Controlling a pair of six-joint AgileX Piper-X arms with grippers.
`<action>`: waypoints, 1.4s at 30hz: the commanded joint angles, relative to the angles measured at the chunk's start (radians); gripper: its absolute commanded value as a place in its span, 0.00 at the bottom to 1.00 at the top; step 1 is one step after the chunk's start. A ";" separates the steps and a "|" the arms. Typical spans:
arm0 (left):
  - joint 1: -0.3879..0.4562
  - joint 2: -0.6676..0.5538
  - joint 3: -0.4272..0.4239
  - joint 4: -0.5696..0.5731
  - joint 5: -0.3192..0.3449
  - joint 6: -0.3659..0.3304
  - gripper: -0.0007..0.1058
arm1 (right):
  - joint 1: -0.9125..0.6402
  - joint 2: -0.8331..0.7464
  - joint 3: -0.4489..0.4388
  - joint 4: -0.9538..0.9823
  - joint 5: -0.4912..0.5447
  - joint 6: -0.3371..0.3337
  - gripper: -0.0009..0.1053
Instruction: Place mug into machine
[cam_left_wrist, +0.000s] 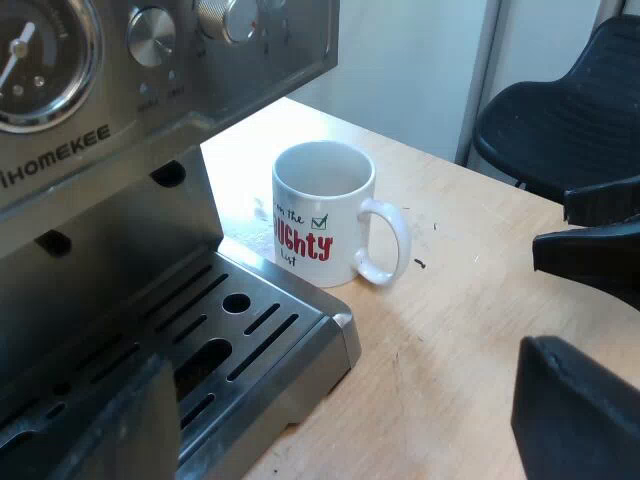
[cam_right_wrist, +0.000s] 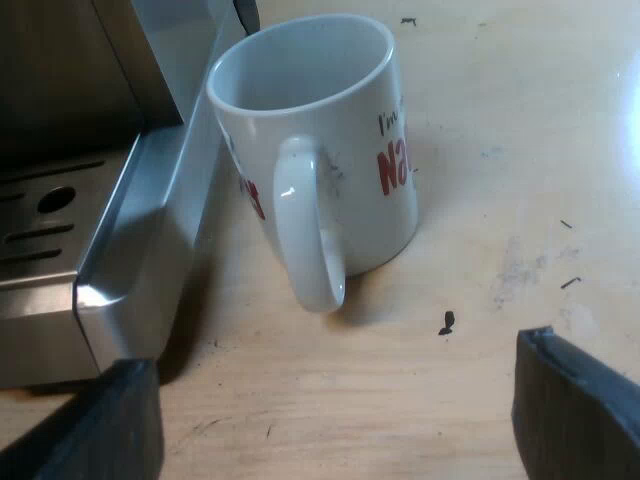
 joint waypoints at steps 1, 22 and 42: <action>-0.003 -0.002 -0.005 -0.011 0.000 -0.011 0.66 | 0.003 0.006 -0.001 -0.026 0.028 -0.039 0.69; -0.003 -0.002 -0.005 -0.011 0.000 -0.011 0.66 | 0.003 0.568 -0.122 -0.423 0.031 -0.043 0.69; -0.003 -0.002 -0.005 -0.011 0.000 -0.011 0.66 | 0.003 0.897 -0.370 -0.453 0.107 -0.043 0.66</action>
